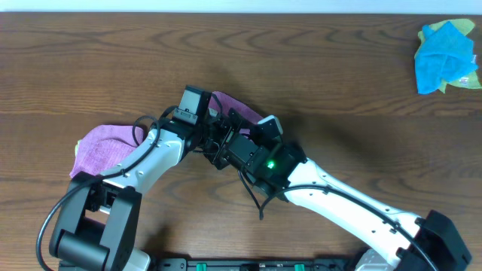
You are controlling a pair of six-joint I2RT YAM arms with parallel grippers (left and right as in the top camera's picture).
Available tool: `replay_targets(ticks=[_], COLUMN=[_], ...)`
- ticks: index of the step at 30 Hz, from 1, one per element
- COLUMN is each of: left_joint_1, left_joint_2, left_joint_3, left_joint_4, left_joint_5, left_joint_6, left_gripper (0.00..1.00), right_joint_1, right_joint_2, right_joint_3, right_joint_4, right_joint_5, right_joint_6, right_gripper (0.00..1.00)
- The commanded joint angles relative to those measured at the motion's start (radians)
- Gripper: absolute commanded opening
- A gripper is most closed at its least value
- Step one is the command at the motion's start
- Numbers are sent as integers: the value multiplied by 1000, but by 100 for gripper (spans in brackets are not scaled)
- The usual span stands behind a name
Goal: Fold the cloth
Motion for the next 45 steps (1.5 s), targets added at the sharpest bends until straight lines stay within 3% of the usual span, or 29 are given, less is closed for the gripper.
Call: replay_targets(ticks=[1,8,13,25,35,45], left_joint_1=[-2,-4,3,29,104,98], left_joint_2=[1,1,1,0,-47,-50], left_joint_3=[22,22,22,22,22,22], left_joint_4=[3,2,-31,-254,-301,-474], left_joint_5=[16,48,83,92,94,37], left_joint_6=[-2,10,127,365,435,533], left_gripper=[91,85,92,89,93,97], right_joint_1=[-6,-6,-6,-6,-6,-6], right_joint_2=[-19,-19,-19,-19,-19,-19], right_joint_3=[21,21,21,21,21,29], right_joint_4=[2,2,2,2,2,3], right_joint_5=[29,29,33,36,36,36], right_joint_6=[21,21,21,21,21,22], right_gripper=[1,1,1,1,1,1])
